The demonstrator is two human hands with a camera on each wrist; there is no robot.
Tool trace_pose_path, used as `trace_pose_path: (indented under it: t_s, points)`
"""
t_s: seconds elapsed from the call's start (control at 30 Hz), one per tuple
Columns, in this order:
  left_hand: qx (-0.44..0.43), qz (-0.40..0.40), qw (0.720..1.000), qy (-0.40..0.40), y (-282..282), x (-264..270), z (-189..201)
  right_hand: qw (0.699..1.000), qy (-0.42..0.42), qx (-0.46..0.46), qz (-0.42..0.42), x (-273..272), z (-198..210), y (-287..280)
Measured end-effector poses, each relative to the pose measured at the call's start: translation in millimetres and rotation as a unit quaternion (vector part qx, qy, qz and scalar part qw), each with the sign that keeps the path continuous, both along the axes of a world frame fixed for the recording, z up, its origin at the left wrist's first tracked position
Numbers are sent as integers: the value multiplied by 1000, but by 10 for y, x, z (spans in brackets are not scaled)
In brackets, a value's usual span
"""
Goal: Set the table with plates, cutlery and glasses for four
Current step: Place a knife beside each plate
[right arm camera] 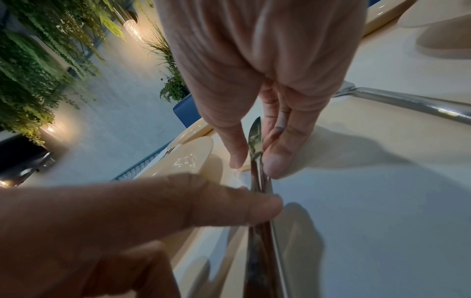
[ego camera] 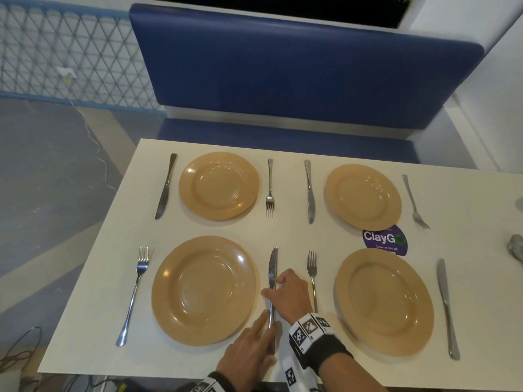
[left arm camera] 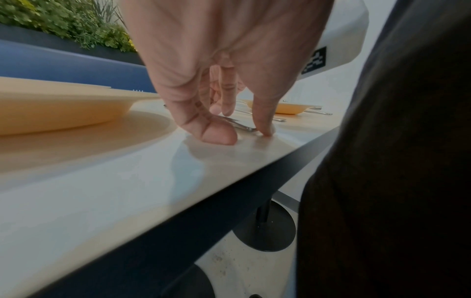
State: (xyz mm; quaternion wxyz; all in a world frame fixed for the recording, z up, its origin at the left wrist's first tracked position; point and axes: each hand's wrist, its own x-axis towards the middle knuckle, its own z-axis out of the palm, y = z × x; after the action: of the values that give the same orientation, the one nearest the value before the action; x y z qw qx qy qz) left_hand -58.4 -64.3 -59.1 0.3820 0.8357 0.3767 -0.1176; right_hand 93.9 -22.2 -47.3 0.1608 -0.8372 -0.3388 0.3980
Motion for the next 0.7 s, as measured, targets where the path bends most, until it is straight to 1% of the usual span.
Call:
trace_pose_path:
  t_s: [0.17,0.27,0.3,0.33,0.4,0.43,0.5,0.57,0.63,0.7]
  points:
    - [2,5,1000,-1,-5,-17,-9,1000,3,-2,2,6,11,8]
    - [-13,29,999,-26,-55,-50,78,1000,12,-1,-1,25,64,-22]
    - [-5,36,998,-41,-91,-66,117,1000,13,8,-6,48,91,-52]
    - [21,45,997,-60,-120,-74,185,1000,7,25,-8,81,126,-92]
    - [62,50,994,-80,-99,-40,334,998,-10,55,6,202,248,-189]
    - [75,27,994,-78,-76,1,397,998,-9,60,24,284,316,-251]
    - [61,-33,995,-73,-16,128,529,996,11,55,70,475,489,-412]
    - [37,-70,993,-92,69,222,613,993,28,37,113,696,639,-611]
    - [31,-80,991,-102,101,320,680,993,31,22,111,988,757,-856]
    - [20,-77,992,-96,98,421,713,998,16,19,64,1386,829,-1137]
